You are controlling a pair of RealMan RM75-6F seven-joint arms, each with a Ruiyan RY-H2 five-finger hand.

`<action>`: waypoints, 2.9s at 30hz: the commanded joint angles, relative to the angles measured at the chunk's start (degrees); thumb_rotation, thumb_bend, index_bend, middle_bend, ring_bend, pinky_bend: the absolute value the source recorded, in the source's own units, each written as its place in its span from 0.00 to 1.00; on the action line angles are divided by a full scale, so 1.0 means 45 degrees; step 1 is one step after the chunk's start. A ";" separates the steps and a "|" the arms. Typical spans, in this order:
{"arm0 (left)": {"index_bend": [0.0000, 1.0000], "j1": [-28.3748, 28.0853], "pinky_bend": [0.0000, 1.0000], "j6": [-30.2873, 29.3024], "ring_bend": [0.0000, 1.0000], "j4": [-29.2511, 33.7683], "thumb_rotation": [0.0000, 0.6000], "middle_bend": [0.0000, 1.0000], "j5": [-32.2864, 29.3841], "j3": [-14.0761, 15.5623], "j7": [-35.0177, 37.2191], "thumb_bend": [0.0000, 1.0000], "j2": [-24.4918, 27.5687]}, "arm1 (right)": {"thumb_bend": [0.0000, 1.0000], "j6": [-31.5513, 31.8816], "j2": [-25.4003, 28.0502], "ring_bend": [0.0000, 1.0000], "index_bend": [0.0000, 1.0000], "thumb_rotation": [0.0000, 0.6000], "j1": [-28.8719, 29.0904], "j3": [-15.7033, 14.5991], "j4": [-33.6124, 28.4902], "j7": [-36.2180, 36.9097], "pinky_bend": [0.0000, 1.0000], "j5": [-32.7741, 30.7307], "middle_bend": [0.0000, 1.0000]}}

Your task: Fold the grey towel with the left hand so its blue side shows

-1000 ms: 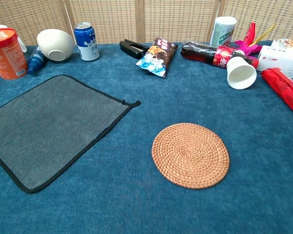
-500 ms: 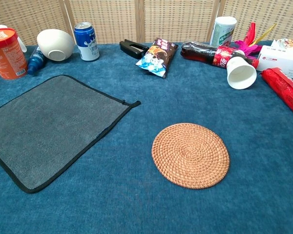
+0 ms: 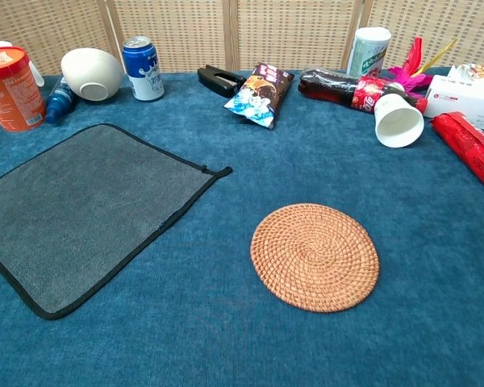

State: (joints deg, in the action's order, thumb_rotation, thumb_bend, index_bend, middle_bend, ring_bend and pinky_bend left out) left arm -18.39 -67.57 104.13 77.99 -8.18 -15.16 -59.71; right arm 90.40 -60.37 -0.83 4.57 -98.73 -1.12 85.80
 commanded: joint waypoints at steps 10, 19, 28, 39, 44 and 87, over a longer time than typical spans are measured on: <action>0.23 -0.2597 0.00 0.2239 0.00 -0.2368 1.00 0.00 -0.1807 -0.0909 -0.1417 0.02 -0.2012 | 0.00 -0.0419 -0.0018 0.00 0.00 1.00 0.0167 0.0121 0.0134 0.0117 0.00 -0.0424 0.00; 0.23 -0.4250 0.00 0.3805 0.00 -0.4354 1.00 0.00 -0.3115 -0.0952 -0.2385 0.02 -0.3675 | 0.00 -0.0841 -0.0072 0.00 0.00 1.00 0.0328 0.0244 0.0299 0.0151 0.00 -0.0911 0.00; 0.27 -0.5524 0.00 0.4516 0.00 -0.6447 1.00 0.00 -0.3802 -0.1061 -0.2653 0.02 -0.5568 | 0.00 -0.1070 -0.0034 0.00 0.00 1.00 0.0389 0.0330 0.0400 0.0352 0.00 -0.1238 0.00; 0.28 -0.6674 0.00 0.5330 0.00 -0.8267 1.00 0.00 -0.4605 -0.0957 -0.3157 0.02 -0.7061 | 0.00 -0.1208 -0.0018 0.00 0.00 1.00 0.0412 0.0386 0.0523 0.0503 0.00 -0.1484 0.00; 0.28 -0.7095 0.00 0.5587 0.00 -0.8694 1.00 0.00 -0.5063 -0.0927 -0.3489 0.02 -0.7423 | 0.00 -0.1087 0.0076 0.00 0.00 1.00 0.0338 0.0428 0.0503 0.0711 0.00 -0.1508 0.00; 0.35 -0.9408 0.00 0.6013 0.00 -0.8703 1.00 0.00 -0.9726 0.0358 -0.6443 0.02 -0.7597 | 0.00 -0.0982 0.0185 0.00 0.00 1.00 0.0271 0.0506 0.0518 0.0984 0.00 -0.1543 0.00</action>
State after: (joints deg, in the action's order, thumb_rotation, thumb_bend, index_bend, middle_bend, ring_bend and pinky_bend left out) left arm -60.71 -40.49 64.94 34.23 -6.59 -44.18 -93.92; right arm 85.98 -59.54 0.39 6.85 -96.40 3.31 78.86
